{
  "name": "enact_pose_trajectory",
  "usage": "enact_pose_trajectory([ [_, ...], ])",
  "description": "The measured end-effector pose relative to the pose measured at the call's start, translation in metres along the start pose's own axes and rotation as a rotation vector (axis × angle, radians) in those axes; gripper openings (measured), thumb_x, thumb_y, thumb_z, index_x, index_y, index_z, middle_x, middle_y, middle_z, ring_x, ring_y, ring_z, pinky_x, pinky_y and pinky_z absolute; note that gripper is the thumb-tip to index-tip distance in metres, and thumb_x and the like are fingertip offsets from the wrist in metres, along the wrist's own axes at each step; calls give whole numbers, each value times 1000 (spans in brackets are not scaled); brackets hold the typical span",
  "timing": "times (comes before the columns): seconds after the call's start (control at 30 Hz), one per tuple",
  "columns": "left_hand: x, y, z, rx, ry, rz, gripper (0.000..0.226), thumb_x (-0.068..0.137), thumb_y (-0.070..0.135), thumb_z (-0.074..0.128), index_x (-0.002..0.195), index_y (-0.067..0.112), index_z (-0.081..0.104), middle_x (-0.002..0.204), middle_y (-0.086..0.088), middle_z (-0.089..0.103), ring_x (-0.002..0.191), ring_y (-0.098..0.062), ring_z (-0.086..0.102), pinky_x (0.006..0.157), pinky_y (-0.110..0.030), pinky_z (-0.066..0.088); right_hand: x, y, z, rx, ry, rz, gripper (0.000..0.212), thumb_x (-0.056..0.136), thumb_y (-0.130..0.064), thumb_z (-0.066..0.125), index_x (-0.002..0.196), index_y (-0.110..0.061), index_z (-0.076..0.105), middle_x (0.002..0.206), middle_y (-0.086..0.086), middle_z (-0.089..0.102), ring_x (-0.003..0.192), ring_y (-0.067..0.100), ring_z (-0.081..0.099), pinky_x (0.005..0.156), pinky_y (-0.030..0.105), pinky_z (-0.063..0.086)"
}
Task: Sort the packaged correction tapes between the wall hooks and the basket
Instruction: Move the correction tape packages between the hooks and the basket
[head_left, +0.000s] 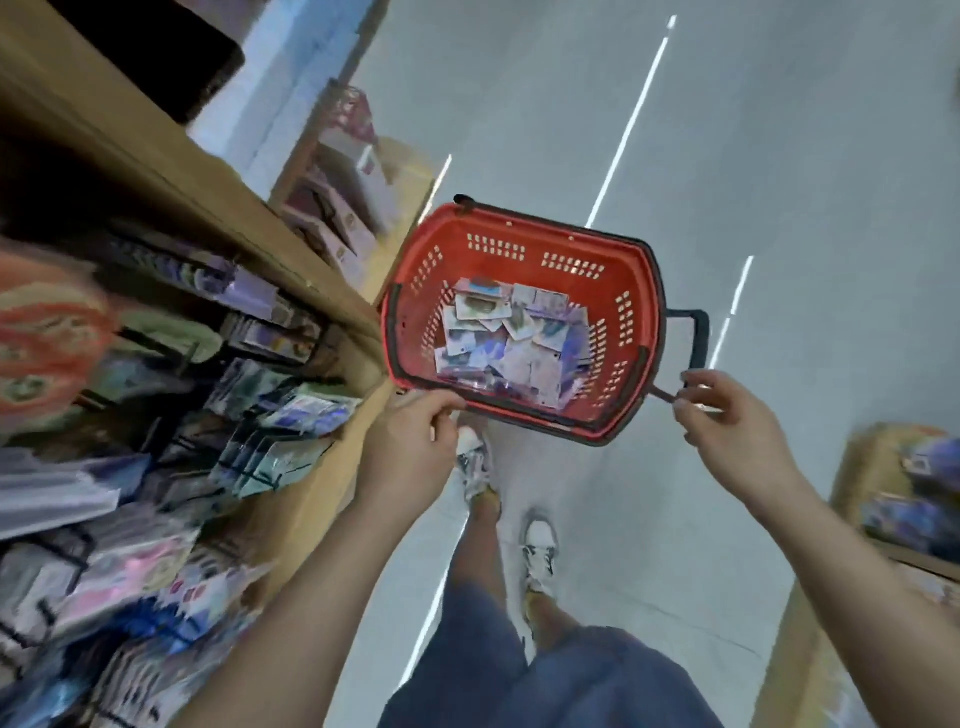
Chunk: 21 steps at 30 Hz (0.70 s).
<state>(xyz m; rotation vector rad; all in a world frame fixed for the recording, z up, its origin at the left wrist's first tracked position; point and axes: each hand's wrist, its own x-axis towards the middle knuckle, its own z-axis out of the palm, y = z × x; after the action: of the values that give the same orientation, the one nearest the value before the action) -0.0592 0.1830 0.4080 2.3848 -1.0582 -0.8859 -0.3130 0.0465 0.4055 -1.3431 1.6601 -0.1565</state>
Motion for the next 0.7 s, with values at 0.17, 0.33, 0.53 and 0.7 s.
enact_pose_trajectory([
  [0.17,118,-21,43,99,-178,47,37,92,10,54,126,22,63,121,-1,62,112,-21,57,93,-33,45,80,-8,50,24,6,57,25,94,-19,63,117,-30,61,112,-3,68,101,19,66,94,45,53],
  [0.33,231,-59,115,245,-305,69,49,95,15,58,142,22,47,140,0,50,128,-20,43,106,-32,35,193,8,127,122,-12,115,29,94,-19,64,121,-29,59,114,-1,65,96,14,63,83,35,52],
  [0.53,356,-128,226,202,-311,-94,61,92,34,63,146,16,41,147,-10,44,135,-29,40,111,-36,34,335,58,243,311,-153,276,43,96,-27,63,137,-24,51,122,4,62,100,21,63,91,46,53],
  [0.7,449,-174,293,-26,-137,-401,90,83,66,47,150,8,32,148,-17,46,135,-34,45,111,-43,36,418,97,314,250,-233,330,48,92,-41,62,134,-19,52,127,6,55,109,23,51,96,39,46],
])
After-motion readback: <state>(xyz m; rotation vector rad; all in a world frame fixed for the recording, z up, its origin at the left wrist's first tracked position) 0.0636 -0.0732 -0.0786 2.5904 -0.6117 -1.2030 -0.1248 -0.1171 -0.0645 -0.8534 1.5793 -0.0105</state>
